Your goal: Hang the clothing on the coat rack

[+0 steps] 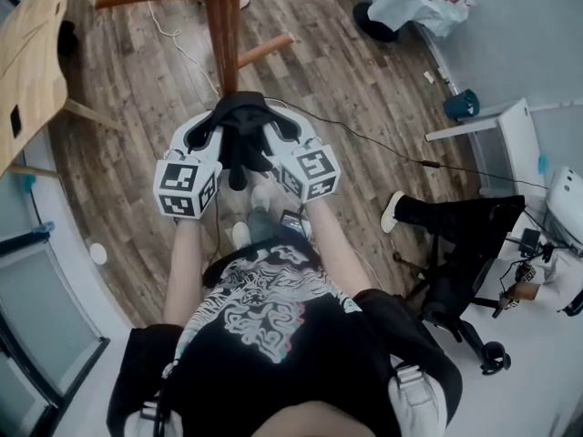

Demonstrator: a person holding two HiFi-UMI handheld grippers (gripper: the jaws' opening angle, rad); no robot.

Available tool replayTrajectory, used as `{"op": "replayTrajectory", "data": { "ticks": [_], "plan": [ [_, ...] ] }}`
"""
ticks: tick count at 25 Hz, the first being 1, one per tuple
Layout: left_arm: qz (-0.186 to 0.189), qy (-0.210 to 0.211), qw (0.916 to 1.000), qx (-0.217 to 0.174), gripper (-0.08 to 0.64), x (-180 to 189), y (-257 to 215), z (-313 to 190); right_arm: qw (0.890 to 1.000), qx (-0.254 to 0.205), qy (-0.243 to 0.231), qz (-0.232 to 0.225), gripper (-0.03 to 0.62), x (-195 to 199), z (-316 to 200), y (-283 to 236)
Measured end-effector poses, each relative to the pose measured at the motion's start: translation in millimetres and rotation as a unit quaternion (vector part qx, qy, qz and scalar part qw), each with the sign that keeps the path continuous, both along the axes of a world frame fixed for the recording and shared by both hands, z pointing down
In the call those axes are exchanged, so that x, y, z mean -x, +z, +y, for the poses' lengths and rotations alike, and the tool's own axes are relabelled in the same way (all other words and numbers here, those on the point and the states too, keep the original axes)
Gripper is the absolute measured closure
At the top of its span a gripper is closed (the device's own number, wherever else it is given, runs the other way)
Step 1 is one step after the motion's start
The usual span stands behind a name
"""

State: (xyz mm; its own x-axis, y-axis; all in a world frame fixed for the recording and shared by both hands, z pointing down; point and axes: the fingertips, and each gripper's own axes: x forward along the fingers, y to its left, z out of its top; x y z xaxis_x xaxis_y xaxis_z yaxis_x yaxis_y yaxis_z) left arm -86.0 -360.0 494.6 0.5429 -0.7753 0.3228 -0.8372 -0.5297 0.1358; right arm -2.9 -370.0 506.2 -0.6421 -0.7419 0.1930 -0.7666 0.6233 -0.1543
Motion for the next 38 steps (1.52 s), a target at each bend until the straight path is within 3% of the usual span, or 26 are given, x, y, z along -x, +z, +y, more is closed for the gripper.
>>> {"op": "replayTrajectory", "data": {
  "ticks": [12, 21, 28, 38],
  "plan": [
    [0.028, 0.011, 0.9993, 0.024, 0.535, 0.1, 4.4, 14.6, 1.0, 0.005, 0.026, -0.004, 0.551, -12.2, 12.8, 2.7],
    [0.037, 0.025, 0.9979, 0.046, 0.456, 1.3, 11.5, 25.4, 0.998, 0.011, 0.064, -0.017, 0.551, -28.8, 19.4, 5.6],
    [0.04, 0.03, 0.9976, 0.048, 0.449, -0.6, 8.3, 33.5, 0.996, 0.001, 0.086, -0.014, 0.552, -44.4, 25.8, 0.2],
    [0.045, 0.04, 0.9975, 0.037, 0.444, -0.1, 0.8, 54.0, 0.992, 0.007, 0.115, -0.057, 0.555, -65.0, 36.0, -8.1]
  ]
}}
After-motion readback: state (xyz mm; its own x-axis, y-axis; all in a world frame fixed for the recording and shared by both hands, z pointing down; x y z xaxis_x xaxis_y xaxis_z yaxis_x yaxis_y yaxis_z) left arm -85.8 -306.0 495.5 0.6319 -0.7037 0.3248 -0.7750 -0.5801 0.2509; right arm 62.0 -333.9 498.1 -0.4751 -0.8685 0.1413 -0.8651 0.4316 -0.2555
